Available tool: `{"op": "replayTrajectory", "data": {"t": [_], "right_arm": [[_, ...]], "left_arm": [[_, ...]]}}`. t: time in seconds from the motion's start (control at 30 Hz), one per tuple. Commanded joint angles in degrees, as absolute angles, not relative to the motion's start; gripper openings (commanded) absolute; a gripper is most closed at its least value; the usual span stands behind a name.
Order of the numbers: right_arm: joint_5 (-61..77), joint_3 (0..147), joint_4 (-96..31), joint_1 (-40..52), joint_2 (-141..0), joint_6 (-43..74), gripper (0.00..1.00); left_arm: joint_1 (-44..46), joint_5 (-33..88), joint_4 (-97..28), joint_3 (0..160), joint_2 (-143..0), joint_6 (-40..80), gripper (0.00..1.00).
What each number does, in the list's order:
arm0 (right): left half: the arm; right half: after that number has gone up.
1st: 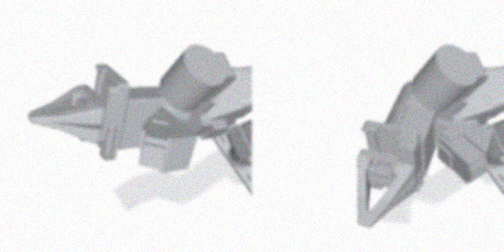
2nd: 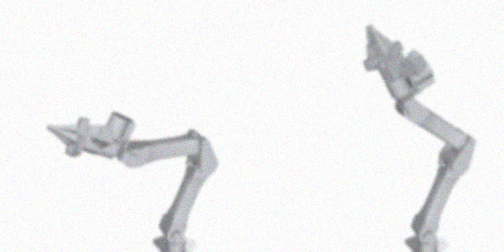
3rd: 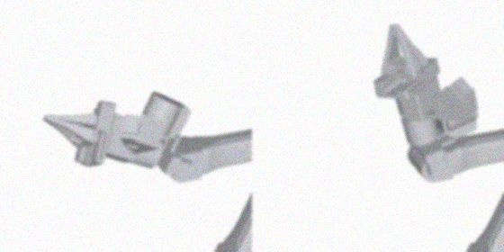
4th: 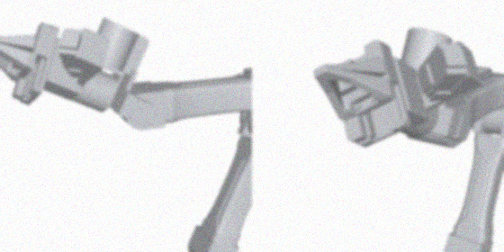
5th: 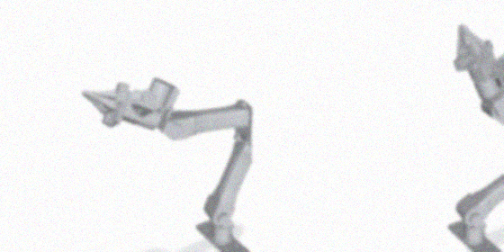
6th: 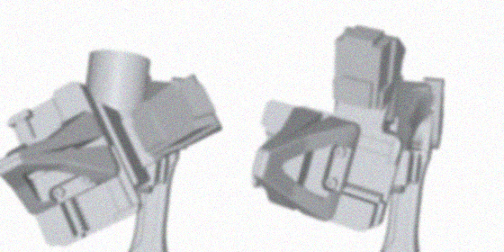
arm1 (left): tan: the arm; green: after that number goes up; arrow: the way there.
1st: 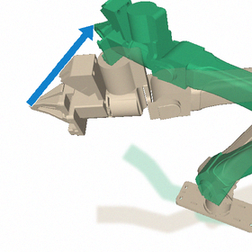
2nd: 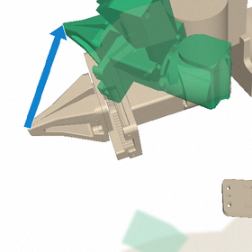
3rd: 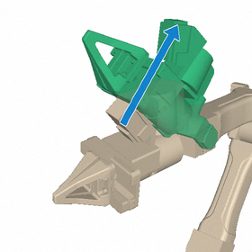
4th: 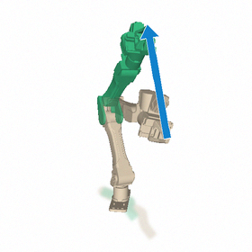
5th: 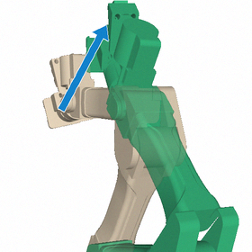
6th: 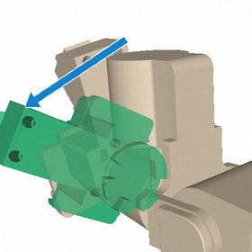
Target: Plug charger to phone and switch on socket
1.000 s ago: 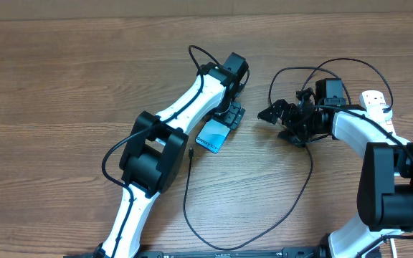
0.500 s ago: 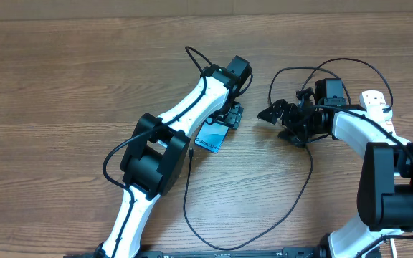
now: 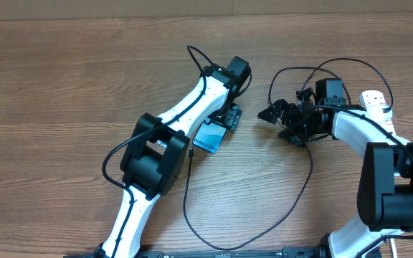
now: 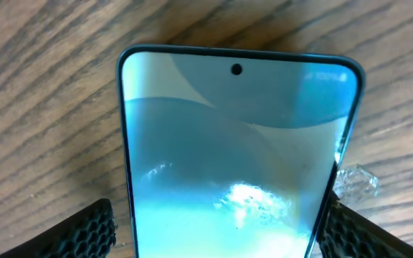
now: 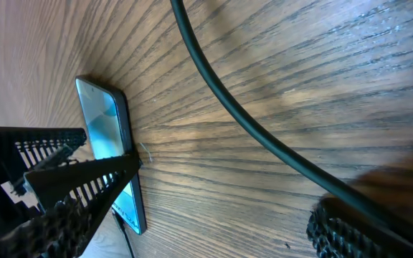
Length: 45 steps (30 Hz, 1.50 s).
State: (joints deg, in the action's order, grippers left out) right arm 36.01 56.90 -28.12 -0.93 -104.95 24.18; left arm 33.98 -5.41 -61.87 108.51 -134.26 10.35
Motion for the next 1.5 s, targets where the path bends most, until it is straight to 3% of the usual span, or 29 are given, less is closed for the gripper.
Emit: {"op": "replayTrajectory", "data": {"t": [0.0,0.1,0.3,0.43,0.67,0.87,1.1,1.47], "right_arm": [[28.99,55.44,-28.42,-1.48,-106.8,23.49,1.0],[28.99,55.44,-28.4,-1.48,-106.8,23.49,1.0],[28.99,55.44,-28.4,-1.48,-106.78,23.51,1.0],[28.99,55.44,-28.27,-1.48,-106.8,23.51,1.0],[29.02,55.44,-28.27,-1.48,-106.8,23.51,1.0],[28.99,55.44,-28.25,-1.48,-106.8,23.51,1.0],[29.02,55.44,-28.21,-1.48,-106.78,23.51,1.0],[33.1,55.46,-28.36,-1.48,-106.8,21.89,1.0]], "left_arm": [[33.3,-5.85,-63.59,106.63,-135.66,2.83,0.82],[33.3,-2.87,-63.64,106.63,-135.66,1.26,0.81],[32.97,-0.62,-64.66,106.63,-135.66,1.65,0.91],[32.47,3.16,-64.51,106.63,-135.66,1.69,0.92],[32.6,4.29,-62.43,106.04,-135.66,4.38,0.82],[32.6,4.05,-60.55,104.05,-135.66,4.73,0.8],[32.6,4.12,-60.1,103.55,-135.66,4.75,0.63],[30.37,12.16,-63.22,110.06,-135.63,6.66,0.61]]}}
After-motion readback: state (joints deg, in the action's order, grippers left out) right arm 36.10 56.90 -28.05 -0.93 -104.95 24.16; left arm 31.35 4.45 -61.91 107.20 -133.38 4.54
